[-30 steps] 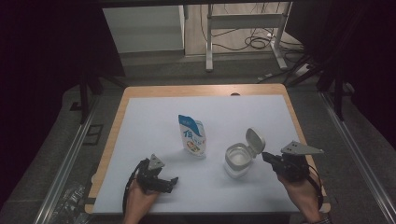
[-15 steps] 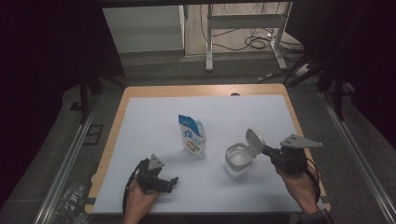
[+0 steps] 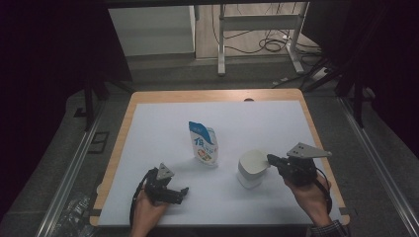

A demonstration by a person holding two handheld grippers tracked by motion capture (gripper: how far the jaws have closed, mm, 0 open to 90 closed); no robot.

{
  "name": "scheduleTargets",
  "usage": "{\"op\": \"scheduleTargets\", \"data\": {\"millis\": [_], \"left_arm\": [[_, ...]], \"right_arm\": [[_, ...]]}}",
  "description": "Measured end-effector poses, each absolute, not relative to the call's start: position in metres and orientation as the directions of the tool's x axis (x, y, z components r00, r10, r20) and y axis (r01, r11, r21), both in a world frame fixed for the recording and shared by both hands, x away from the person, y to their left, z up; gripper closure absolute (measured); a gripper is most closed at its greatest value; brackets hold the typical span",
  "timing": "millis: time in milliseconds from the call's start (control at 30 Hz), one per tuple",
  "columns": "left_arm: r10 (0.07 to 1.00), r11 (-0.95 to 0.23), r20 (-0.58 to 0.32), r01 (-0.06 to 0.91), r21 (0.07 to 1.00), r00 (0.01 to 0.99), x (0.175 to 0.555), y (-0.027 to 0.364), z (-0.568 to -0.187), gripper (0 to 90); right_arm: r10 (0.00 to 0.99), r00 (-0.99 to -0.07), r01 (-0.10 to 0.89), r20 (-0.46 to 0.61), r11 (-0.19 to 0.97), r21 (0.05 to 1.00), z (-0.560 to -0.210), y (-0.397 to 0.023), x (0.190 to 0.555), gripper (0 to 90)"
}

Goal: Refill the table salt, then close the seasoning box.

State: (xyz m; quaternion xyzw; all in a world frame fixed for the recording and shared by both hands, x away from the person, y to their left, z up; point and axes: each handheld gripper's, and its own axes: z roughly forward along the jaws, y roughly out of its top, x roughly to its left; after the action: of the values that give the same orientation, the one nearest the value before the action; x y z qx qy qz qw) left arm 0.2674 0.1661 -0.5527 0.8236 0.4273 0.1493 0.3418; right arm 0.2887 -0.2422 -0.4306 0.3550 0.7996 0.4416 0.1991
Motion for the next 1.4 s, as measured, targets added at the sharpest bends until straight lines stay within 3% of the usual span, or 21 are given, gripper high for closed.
{"op": "scheduleTargets", "data": {"millis": [367,1400], "left_arm": [[0.806,-0.401,-0.046,0.602,0.691,0.59,0.267,0.166,-0.553,0.7],[0.807,-0.399,-0.046,0.602,0.692,0.588,0.268,0.166,-0.553,0.8]], "right_arm": [[0.755,-0.656,0.407,0.018,0.333,0.851,-0.439,-0.26,0.28,88.4],[0.691,-0.721,0.417,0.045,0.382,0.824,-0.482,-0.256,0.261,87.7]]}}
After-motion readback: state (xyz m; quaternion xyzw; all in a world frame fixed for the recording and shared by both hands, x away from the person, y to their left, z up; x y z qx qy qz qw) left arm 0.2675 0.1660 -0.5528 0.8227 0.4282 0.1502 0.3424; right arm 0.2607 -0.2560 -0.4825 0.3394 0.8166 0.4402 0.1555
